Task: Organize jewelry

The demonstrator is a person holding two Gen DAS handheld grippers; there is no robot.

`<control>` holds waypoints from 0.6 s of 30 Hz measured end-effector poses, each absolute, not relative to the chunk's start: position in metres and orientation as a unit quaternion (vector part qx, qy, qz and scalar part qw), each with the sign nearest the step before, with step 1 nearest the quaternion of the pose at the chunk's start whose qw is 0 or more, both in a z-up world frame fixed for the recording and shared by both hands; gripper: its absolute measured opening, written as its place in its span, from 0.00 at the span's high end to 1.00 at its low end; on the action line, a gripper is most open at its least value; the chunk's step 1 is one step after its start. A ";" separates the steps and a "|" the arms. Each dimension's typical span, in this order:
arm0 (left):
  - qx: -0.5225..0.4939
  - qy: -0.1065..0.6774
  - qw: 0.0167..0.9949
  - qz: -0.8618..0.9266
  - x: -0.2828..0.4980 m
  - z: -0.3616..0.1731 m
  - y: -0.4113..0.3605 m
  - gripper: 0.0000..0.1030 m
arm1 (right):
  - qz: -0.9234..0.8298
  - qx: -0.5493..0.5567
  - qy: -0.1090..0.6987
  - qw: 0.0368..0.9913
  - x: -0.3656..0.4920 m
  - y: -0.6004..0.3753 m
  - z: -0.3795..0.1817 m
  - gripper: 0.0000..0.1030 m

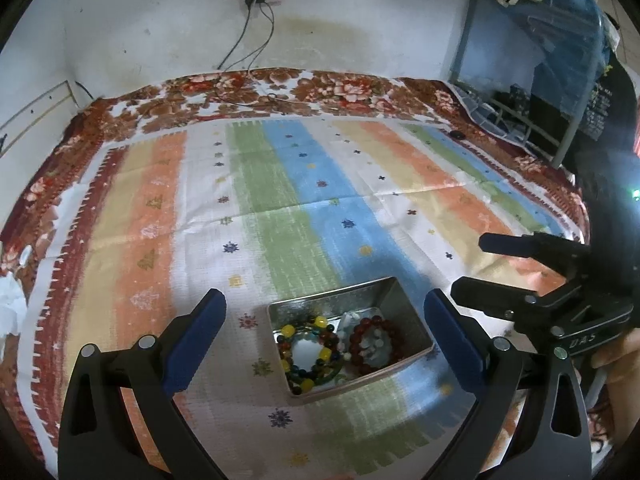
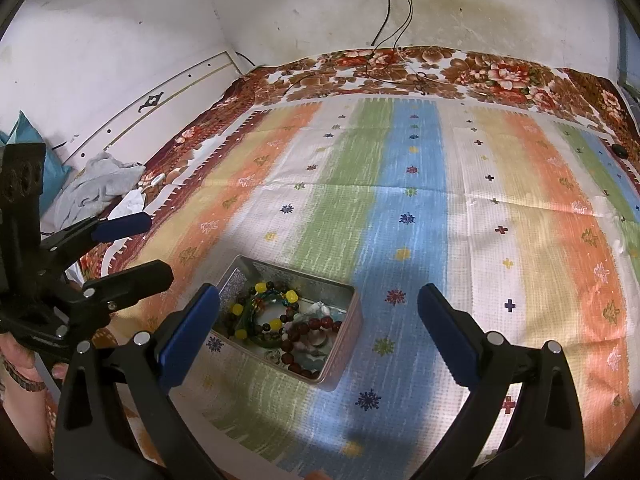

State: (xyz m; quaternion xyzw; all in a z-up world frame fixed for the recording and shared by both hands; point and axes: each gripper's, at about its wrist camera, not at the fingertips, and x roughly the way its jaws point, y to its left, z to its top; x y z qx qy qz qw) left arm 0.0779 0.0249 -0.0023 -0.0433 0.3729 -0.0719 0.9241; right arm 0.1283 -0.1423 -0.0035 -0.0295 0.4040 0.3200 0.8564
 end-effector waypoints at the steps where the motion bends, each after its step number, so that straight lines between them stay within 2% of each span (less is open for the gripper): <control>1: -0.042 0.373 0.924 -0.074 0.078 -0.002 0.024 0.06 | 0.320 -0.029 0.404 0.856 0.128 -0.142 -0.003 0.05; 18: -0.032 0.378 0.923 -0.059 0.078 -0.005 0.023 0.06 | 0.319 -0.030 0.405 0.856 0.128 -0.142 -0.004 0.05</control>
